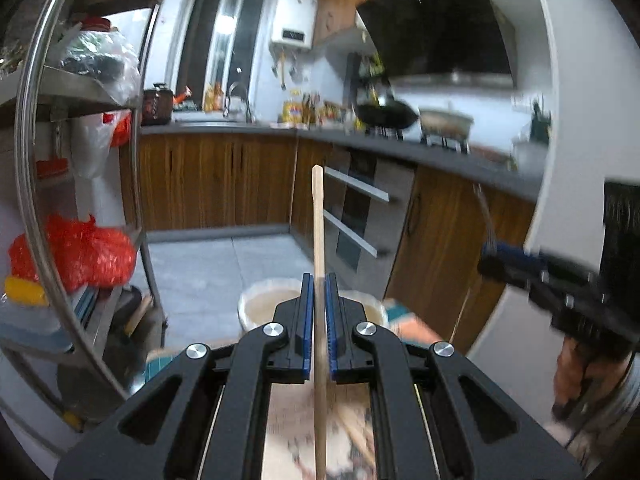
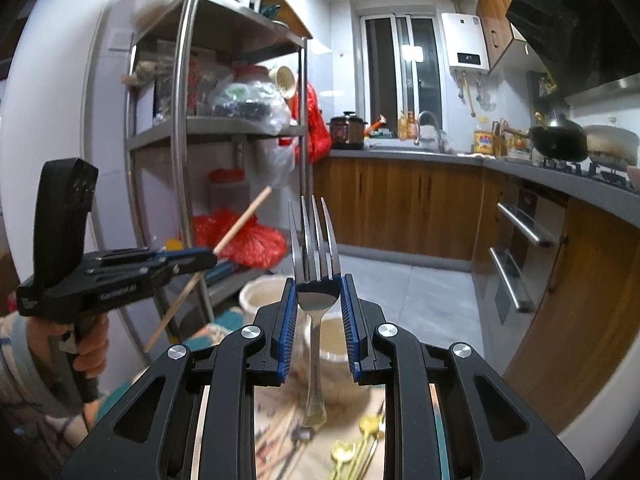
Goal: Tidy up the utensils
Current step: 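Lower the fork into the short cup while the left tool drops the chopstick in the tall cup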
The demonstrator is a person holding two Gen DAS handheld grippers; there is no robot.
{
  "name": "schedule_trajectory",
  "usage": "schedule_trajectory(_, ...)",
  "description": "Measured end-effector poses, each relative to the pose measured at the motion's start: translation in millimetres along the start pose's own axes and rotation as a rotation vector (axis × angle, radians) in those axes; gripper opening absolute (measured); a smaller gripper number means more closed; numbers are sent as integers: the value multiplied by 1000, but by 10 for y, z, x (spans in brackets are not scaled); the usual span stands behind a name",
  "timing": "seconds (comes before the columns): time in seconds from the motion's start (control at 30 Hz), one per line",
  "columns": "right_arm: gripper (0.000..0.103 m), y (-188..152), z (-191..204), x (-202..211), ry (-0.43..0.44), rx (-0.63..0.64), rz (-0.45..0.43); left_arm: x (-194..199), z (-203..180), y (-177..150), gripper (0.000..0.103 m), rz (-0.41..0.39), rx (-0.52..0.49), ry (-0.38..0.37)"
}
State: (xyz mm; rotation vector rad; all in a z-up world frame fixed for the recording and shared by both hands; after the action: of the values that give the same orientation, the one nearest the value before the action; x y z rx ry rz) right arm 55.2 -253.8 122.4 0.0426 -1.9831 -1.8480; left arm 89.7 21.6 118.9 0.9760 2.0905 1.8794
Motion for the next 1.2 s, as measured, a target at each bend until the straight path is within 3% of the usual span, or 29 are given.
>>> schedule_trajectory(0.2,23,275,-43,-216,-4,-21,-20,-245,307,381,6,-98,74,-14)
schedule_trajectory(0.37,23,401,-86,-423,-25,-25,-20,-630,466,485,6,-108,107,0)
schedule_trajectory(0.6,23,297,-132,-778,-27,-69,8,-1105,553,204,6,-92,86,106)
schedule_trajectory(0.87,23,-24,-164,-1093,-67,-106,83,-1052,505,-118,6,-41,43,112)
schedule_trajectory(1.2,23,-279,-164,-1348,-91,-133,197,-1050,535,-218,6,39,34,98)
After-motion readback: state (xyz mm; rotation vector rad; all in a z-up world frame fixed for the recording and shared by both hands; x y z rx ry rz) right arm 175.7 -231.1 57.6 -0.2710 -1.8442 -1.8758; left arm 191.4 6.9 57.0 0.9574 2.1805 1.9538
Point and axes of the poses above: each gripper's, at about its wrist camera, not at the fingertips, and x roughly against the way its jaws point, z to its left, y to its top, the point moved 1 cm from there along -x, roughly the way its jaws point, and after that the axes turned 12 degrees about -y, right-handed, at the moved point
